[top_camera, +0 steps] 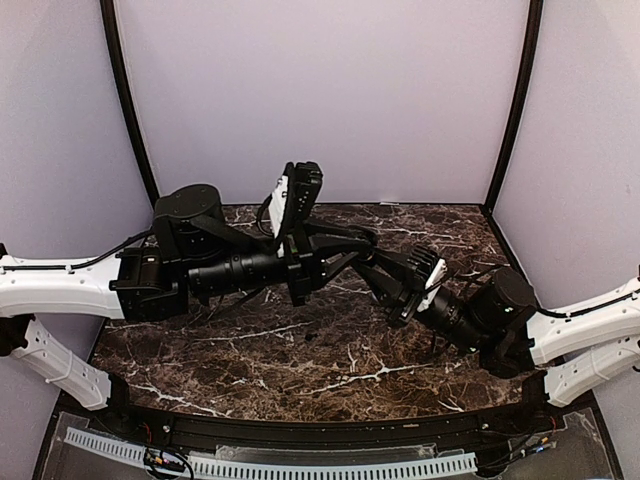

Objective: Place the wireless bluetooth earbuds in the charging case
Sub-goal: Insert the right earbud into the right side groove of the charging case.

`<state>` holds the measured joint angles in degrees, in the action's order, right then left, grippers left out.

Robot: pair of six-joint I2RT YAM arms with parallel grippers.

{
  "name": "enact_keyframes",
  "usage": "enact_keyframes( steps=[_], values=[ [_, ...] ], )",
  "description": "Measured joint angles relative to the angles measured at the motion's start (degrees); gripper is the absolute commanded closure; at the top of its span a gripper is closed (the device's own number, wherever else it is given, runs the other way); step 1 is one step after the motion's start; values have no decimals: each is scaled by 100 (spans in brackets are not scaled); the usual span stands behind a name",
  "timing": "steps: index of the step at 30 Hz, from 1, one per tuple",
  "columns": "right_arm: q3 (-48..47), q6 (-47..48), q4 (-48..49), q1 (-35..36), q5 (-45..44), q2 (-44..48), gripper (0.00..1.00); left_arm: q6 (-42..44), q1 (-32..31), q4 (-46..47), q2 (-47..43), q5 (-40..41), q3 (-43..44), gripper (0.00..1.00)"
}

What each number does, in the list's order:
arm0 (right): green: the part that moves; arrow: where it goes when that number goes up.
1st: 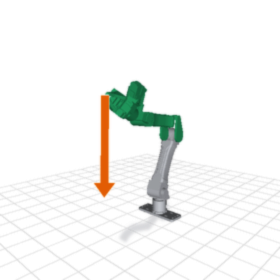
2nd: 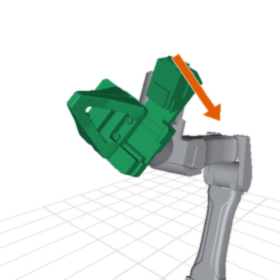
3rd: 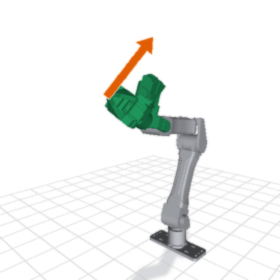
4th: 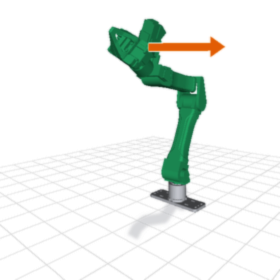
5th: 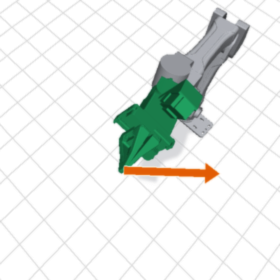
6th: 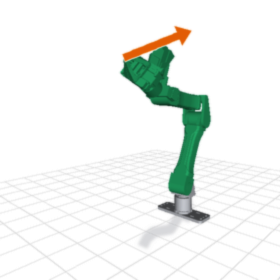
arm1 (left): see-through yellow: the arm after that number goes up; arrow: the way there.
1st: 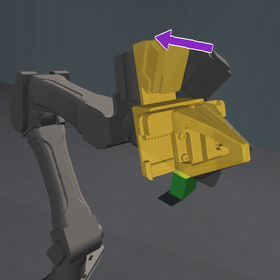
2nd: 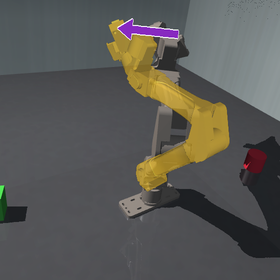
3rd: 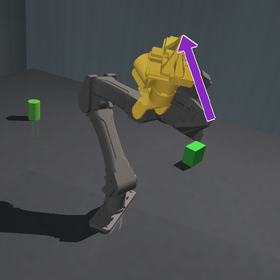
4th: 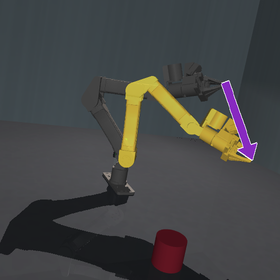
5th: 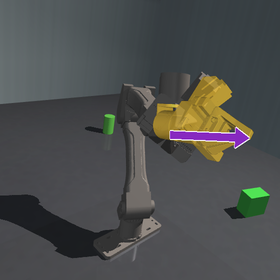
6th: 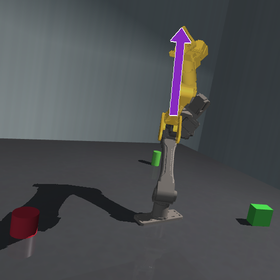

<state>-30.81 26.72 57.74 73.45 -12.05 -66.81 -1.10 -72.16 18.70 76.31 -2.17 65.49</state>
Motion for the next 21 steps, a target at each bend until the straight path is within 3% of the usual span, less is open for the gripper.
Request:
enact_keyframes(
  steps=[21],
  values=[
    [-4, -4, -122, 0, 87, 7, 100, 44, 0, -70, 94, 229, -7, 98]
  ],
)
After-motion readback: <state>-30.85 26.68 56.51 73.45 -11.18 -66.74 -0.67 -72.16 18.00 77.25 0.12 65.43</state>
